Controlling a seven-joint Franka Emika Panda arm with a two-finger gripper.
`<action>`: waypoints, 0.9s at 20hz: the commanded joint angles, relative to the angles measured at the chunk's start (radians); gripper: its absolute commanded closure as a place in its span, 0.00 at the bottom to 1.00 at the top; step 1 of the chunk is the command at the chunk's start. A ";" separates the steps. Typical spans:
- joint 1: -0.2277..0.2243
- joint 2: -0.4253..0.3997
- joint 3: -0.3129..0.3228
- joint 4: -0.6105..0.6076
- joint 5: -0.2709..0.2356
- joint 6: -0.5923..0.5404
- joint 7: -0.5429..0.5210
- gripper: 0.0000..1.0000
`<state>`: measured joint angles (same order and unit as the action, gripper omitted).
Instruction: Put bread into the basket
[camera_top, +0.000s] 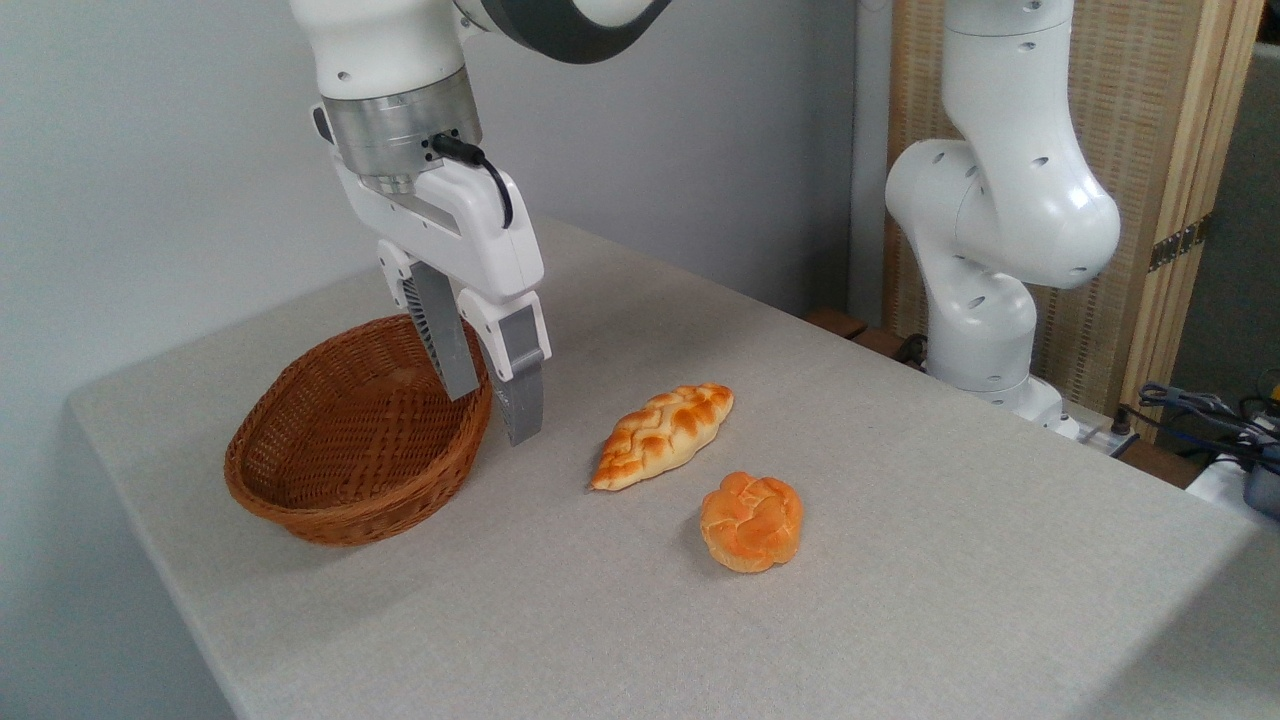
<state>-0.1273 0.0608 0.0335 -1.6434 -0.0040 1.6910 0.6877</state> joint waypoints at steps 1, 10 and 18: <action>-0.005 -0.026 0.013 -0.027 -0.002 0.015 0.018 0.00; -0.005 -0.026 0.008 -0.018 -0.004 0.009 0.018 0.00; -0.009 -0.018 0.002 -0.019 -0.004 0.007 0.016 0.00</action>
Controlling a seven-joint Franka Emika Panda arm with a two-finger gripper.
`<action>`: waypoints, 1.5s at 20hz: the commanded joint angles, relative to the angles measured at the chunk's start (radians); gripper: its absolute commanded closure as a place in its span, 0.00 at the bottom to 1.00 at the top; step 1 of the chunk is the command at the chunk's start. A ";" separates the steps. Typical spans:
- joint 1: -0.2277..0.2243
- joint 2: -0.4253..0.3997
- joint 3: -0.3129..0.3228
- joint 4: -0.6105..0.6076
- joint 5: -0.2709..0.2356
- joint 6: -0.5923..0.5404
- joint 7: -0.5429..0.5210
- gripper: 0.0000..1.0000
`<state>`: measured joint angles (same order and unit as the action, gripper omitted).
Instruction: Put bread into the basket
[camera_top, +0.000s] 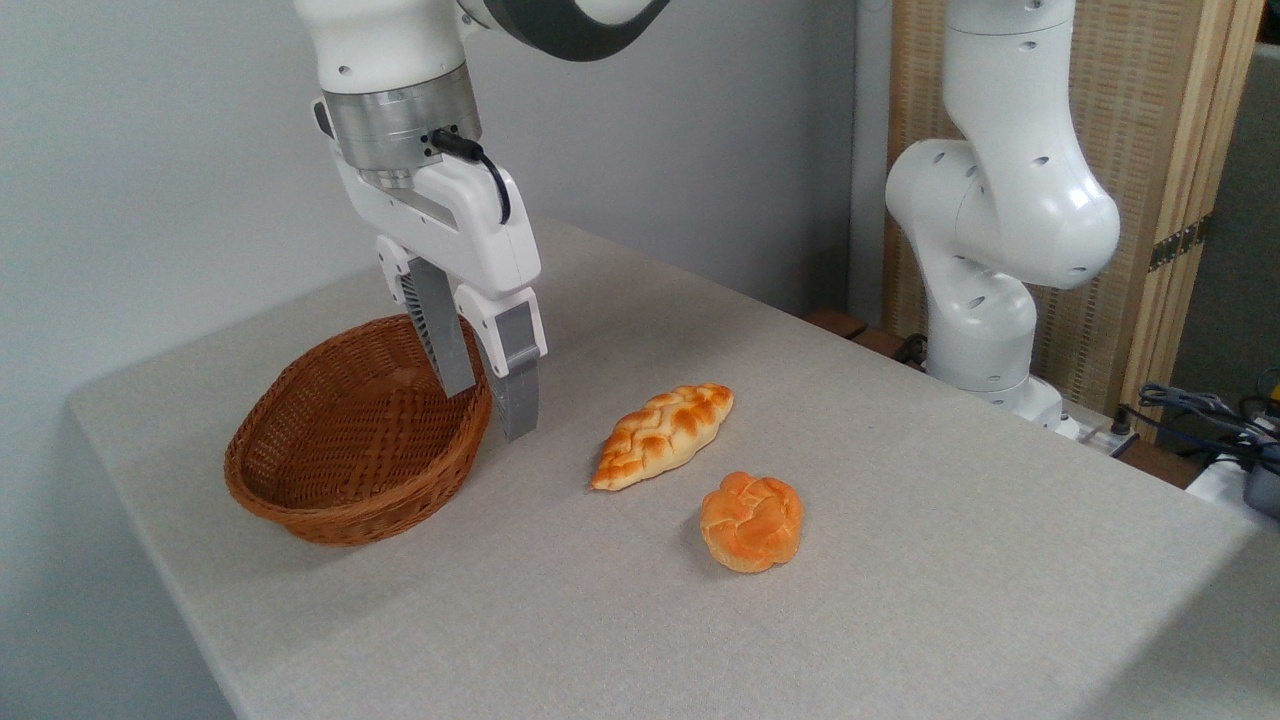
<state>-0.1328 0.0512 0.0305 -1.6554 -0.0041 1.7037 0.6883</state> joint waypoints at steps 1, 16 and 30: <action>-0.004 -0.008 0.005 -0.007 -0.004 -0.004 0.016 0.00; -0.005 -0.010 -0.058 0.000 -0.002 0.008 0.014 0.00; -0.002 -0.059 -0.044 -0.113 -0.002 -0.019 0.017 0.00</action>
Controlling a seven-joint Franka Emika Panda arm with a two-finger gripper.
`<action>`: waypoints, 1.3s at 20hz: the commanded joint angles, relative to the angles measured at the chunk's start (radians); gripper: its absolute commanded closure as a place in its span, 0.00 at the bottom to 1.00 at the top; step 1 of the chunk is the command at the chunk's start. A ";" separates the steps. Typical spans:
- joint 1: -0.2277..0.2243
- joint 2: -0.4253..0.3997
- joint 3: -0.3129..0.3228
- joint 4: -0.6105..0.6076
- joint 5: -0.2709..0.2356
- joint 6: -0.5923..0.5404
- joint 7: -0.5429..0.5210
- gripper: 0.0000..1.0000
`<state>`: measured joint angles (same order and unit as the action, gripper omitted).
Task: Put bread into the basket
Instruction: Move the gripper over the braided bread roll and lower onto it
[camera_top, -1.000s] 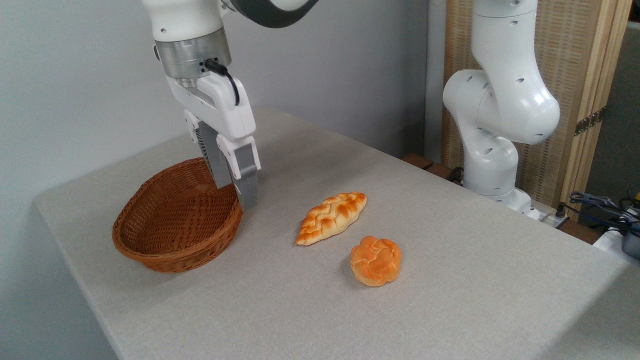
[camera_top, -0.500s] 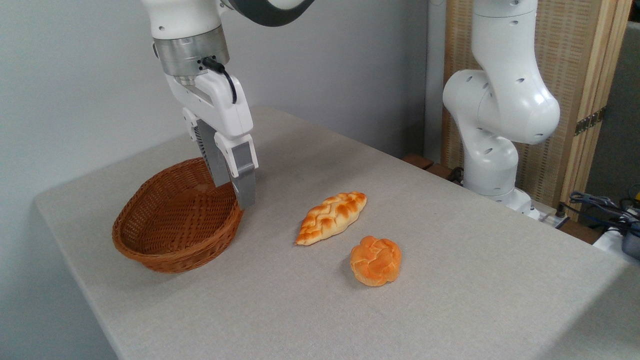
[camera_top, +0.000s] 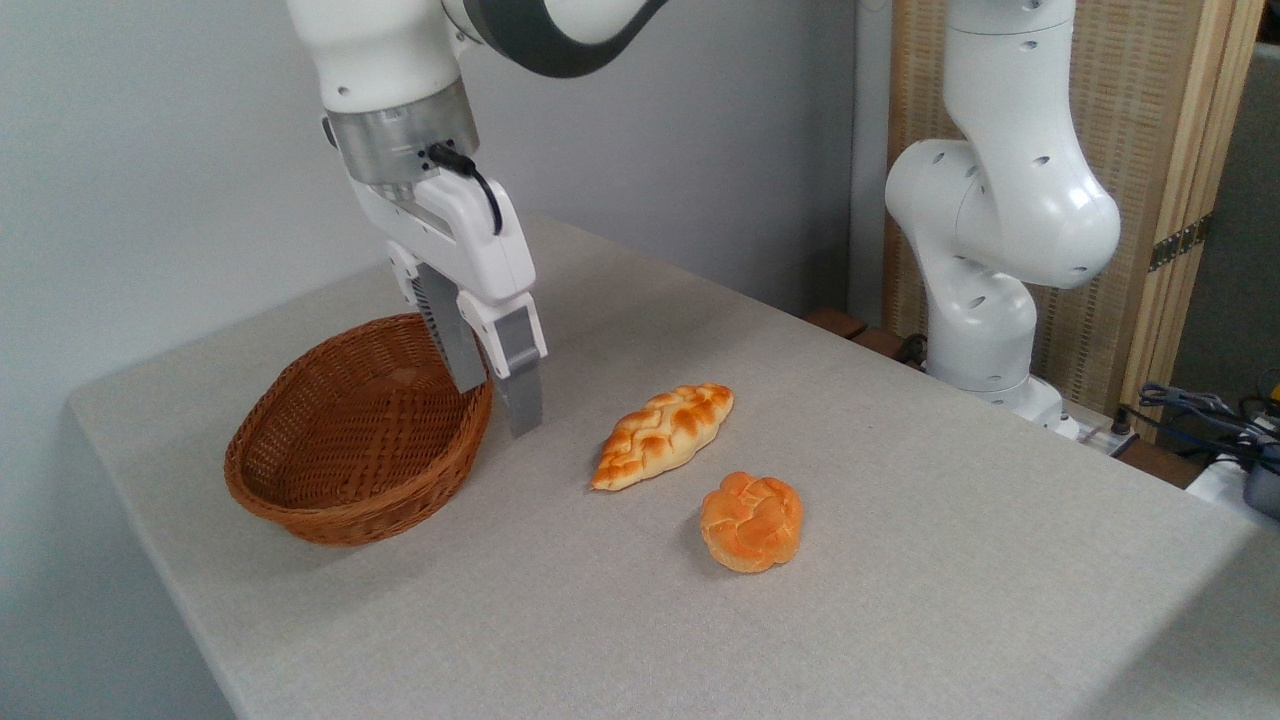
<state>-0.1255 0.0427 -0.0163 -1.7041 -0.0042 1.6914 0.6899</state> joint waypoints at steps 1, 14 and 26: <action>-0.010 -0.055 0.004 -0.072 -0.002 -0.007 0.017 0.00; -0.072 -0.176 -0.002 -0.359 -0.007 -0.001 0.007 0.00; -0.074 -0.167 0.001 -0.496 -0.088 0.059 0.007 0.00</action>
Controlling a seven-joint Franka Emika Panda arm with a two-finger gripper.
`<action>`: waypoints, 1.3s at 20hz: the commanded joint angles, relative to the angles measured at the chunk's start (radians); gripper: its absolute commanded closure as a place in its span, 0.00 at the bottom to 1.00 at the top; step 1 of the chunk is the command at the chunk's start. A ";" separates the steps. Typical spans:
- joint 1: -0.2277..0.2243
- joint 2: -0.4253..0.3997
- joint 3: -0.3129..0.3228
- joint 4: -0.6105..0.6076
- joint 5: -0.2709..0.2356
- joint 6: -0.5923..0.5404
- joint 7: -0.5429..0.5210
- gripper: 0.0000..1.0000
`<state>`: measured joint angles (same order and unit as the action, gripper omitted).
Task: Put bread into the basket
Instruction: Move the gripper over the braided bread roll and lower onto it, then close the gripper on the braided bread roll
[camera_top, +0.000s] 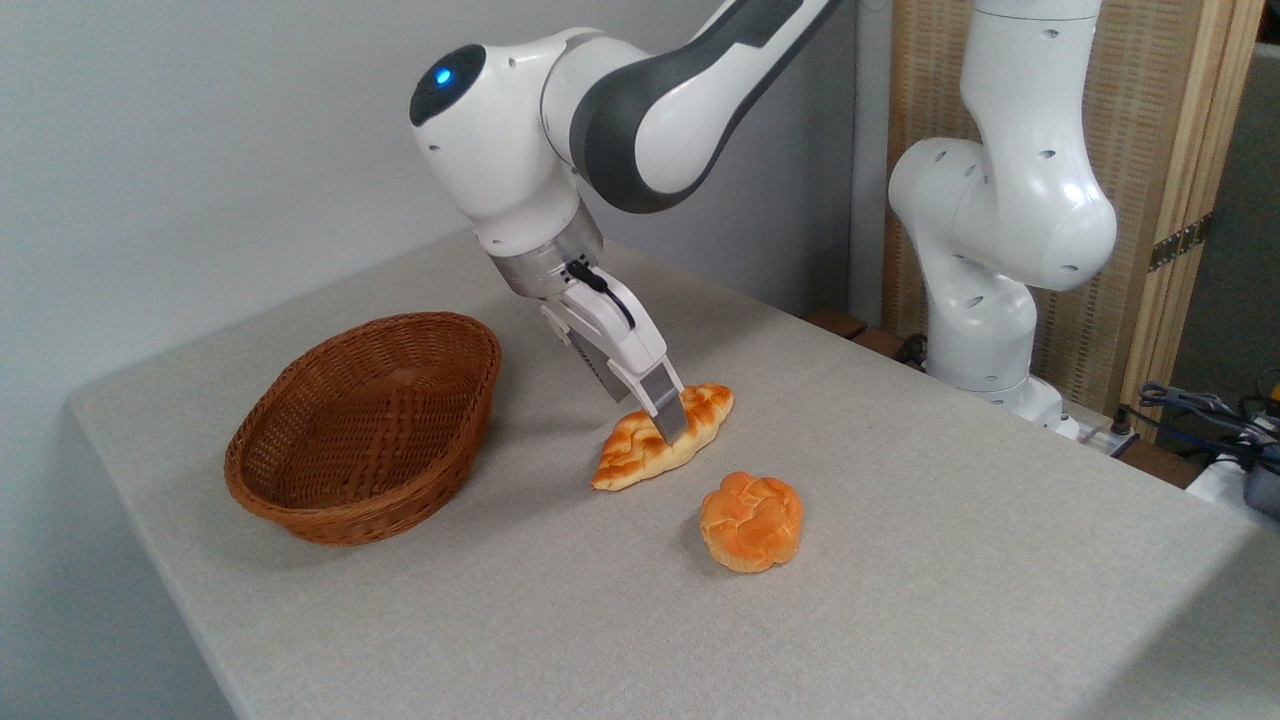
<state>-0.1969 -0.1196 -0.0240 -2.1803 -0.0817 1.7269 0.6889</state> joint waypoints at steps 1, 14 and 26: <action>-0.002 0.003 0.009 -0.019 -0.007 0.026 0.008 0.00; -0.001 0.041 0.009 -0.019 -0.004 0.042 0.015 0.61; -0.002 0.037 0.009 -0.013 -0.004 0.027 0.015 0.63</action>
<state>-0.1939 -0.0782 -0.0212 -2.1945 -0.0807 1.7491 0.6896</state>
